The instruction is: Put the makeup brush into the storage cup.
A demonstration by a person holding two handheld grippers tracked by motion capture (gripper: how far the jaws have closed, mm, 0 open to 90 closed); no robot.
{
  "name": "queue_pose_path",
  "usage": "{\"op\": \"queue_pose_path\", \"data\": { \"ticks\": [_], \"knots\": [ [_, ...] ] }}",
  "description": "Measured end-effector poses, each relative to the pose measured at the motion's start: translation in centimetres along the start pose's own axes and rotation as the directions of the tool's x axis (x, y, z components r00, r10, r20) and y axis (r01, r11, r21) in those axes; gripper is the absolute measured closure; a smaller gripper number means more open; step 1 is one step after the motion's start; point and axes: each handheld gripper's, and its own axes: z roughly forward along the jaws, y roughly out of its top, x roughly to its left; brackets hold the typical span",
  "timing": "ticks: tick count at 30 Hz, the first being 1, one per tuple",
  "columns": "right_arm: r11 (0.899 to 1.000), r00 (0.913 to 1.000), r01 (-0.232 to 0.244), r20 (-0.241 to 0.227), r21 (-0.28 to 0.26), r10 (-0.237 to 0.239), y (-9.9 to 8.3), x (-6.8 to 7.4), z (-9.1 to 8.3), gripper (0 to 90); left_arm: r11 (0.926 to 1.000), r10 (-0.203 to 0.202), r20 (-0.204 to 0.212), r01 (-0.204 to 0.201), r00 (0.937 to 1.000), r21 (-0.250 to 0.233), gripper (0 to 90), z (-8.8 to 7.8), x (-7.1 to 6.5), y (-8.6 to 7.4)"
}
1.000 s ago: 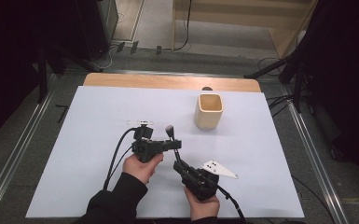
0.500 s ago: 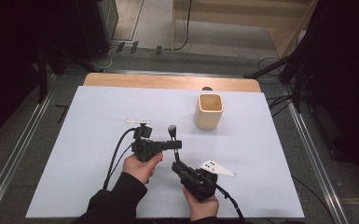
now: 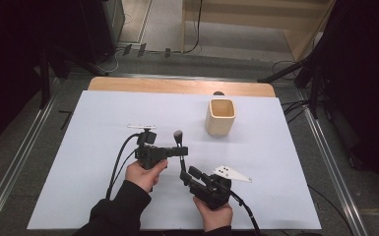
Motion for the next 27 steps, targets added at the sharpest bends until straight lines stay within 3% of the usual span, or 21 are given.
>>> {"op": "queue_pose_path", "data": {
  "ticks": [5, 8, 13, 16, 19, 27],
  "knots": [
    [0.999, 0.9991, 0.02, -0.039, 0.05, -0.018, 0.7, -0.3, -0.1, 49.7, 0.9996, 0.025, -0.02, -0.025, 0.9995, 0.014, 79.4, -0.7, -0.1, 0.1],
    [0.996, 0.9971, 0.057, -0.054, 0.075, -0.054, 1.3, -0.2, -0.1, 45.8, 0.9993, 0.03, -0.02, -0.029, 0.9994, 0.025, 79.4, -1.0, 0.1, 0.4],
    [0.982, 0.9925, 0.083, -0.103, 0.169, -0.067, 2.1, -0.4, 0.4, 41.4, 0.9968, 0.051, -0.018, -0.05, 0.9985, 0.062, 79.3, -1.2, 0.3, 0.6],
    [0.975, 0.9886, 0.107, -0.125, 0.193, -0.083, 2.6, -0.5, 0.4, 39.3, 0.9936, 0.078, -0.024, -0.076, 0.9966, 0.083, 79.3, -1.3, 0.2, 0.7],
    [0.968, 0.982, 0.14, -0.155, 0.21, -0.108, 3.2, -0.6, 0.4, 37.6, 0.9915, 0.091, -0.017, -0.089, 0.9957, 0.095, 79.3, -1.4, 0.3, 0.8],
    [0.95, 0.9561, 0.172, -0.277, 0.261, -0.097, 3.6, -1.2, 0.7, 32.7, 0.9795, 0.138, 0.002, -0.137, 0.9905, 0.148, 79.2, -1.5, 0.3, 0.9]
  ]
}}
